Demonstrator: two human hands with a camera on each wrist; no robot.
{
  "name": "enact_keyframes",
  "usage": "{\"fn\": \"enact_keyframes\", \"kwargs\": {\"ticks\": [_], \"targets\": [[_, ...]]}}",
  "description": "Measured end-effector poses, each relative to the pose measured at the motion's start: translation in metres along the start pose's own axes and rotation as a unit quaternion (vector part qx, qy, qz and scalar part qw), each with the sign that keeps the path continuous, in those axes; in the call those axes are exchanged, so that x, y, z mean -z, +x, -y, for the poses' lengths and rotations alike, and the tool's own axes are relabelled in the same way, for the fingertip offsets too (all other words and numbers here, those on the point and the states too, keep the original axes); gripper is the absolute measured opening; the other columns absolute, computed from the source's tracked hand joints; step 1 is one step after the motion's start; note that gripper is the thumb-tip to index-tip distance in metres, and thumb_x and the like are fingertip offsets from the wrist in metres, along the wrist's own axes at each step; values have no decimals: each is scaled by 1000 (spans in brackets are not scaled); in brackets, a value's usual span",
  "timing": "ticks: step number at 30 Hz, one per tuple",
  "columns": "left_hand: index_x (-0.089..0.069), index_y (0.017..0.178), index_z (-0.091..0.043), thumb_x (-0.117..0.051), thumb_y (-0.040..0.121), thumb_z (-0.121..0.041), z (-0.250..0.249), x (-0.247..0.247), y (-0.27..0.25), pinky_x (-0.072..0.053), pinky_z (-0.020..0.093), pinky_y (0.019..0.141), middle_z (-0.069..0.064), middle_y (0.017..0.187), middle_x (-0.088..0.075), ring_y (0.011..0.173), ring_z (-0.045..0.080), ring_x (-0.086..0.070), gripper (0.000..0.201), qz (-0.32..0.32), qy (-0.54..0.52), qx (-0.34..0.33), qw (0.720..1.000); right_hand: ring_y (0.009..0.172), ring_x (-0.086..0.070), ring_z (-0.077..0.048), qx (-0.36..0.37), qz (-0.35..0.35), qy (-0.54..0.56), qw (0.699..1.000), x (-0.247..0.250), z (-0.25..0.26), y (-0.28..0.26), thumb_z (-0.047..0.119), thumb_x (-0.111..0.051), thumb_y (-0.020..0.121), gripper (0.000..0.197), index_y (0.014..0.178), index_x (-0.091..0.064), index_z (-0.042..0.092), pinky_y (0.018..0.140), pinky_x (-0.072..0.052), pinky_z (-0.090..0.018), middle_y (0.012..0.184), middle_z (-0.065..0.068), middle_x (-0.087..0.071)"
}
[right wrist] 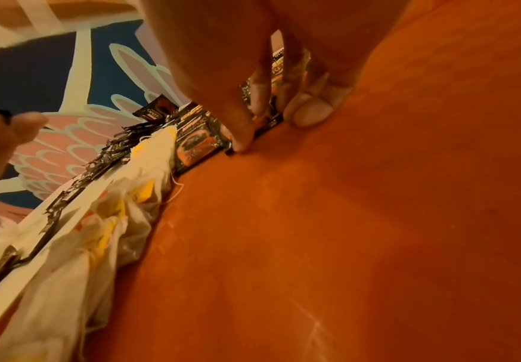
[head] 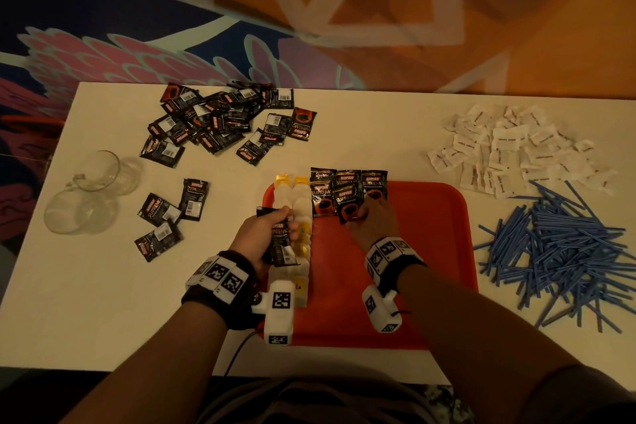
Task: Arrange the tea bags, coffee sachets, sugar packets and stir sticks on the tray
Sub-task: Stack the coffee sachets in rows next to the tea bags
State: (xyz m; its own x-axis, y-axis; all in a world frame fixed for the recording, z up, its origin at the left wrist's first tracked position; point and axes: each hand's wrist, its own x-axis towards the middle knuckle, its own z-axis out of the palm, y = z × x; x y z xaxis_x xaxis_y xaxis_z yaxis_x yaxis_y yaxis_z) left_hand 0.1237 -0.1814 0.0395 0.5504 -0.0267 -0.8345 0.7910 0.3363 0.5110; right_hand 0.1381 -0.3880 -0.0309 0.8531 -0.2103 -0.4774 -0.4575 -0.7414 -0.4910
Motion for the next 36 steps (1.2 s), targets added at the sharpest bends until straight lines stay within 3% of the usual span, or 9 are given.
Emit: {"fn": "enact_keyframes", "kwargs": {"ticks": [7,12,18,21,24,26,29,32,36], "targets": [[-67,101,-11,-61,96,-19,2,-1,6,-50,33,61,8,78,-64,62,21,-57,11,-33,72,-47,996,90,-48,-15,-5,-2,-9,1000,0,2,3,23,-75,82,25,93,-52,18,73,-42,-27,109,0,-50],[-70,99,-26,-63,93,-19,-9,-18,11,-46,23,79,-11,95,-65,88,9,-61,11,-55,321,-161,931,88,-46,-16,5,-3,-12,1000,2,2,6,23,-73,85,25,93,-50,19,71,-40,-28,104,0,-49],[-69,113,-24,-60,96,-18,-5,-29,23,-39,31,107,-5,121,-62,115,13,-54,21,-12,395,-131,909,85,-50,-18,6,-10,-11,1000,2,1,8,27,-71,86,25,88,-47,23,67,-41,-29,99,2,-49],[-67,120,-24,-60,97,-20,-2,-33,24,-40,27,99,-5,121,-58,110,11,-52,24,-10,397,-129,909,86,-55,-21,9,-11,-15,1000,2,1,7,29,-71,86,24,88,-47,23,68,-45,-31,102,1,-51],[-57,136,-25,-57,99,-20,1,-42,25,-40,15,78,-3,122,-52,104,10,-52,38,1,510,-153,847,88,-57,-22,12,-13,-22,1000,3,2,6,30,-70,86,23,90,-49,23,70,-48,-33,103,1,-53],[-45,147,-22,-54,99,-19,5,-50,27,-37,15,94,2,142,-42,123,15,-49,50,20,593,-185,783,90,-57,-23,16,-11,-26,999,3,2,5,30,-69,87,22,91,-48,23,70,-48,-33,105,0,-54],[-26,156,-24,-52,94,-17,9,-60,34,-35,37,112,-2,164,-9,144,23,-34,67,37,689,-165,705,92,-59,-25,21,-5,-36,999,3,1,5,31,-67,88,22,91,-45,26,72,-50,-36,108,0,-55],[-19,157,-27,-54,89,-17,9,-64,40,-43,44,108,-10,165,12,142,27,-38,77,39,736,-107,668,94,-59,-28,36,8,-51,998,4,1,4,32,-64,90,22,98,-44,28,74,-51,-39,109,-1,-55],[-26,155,-27,-54,92,-20,10,-64,41,-48,43,100,-12,165,11,130,29,-50,68,27,757,-106,645,103,-59,-30,54,33,-96,993,9,5,4,35,-58,93,36,123,-38,35,81,-48,-43,115,-2,-56]]}}
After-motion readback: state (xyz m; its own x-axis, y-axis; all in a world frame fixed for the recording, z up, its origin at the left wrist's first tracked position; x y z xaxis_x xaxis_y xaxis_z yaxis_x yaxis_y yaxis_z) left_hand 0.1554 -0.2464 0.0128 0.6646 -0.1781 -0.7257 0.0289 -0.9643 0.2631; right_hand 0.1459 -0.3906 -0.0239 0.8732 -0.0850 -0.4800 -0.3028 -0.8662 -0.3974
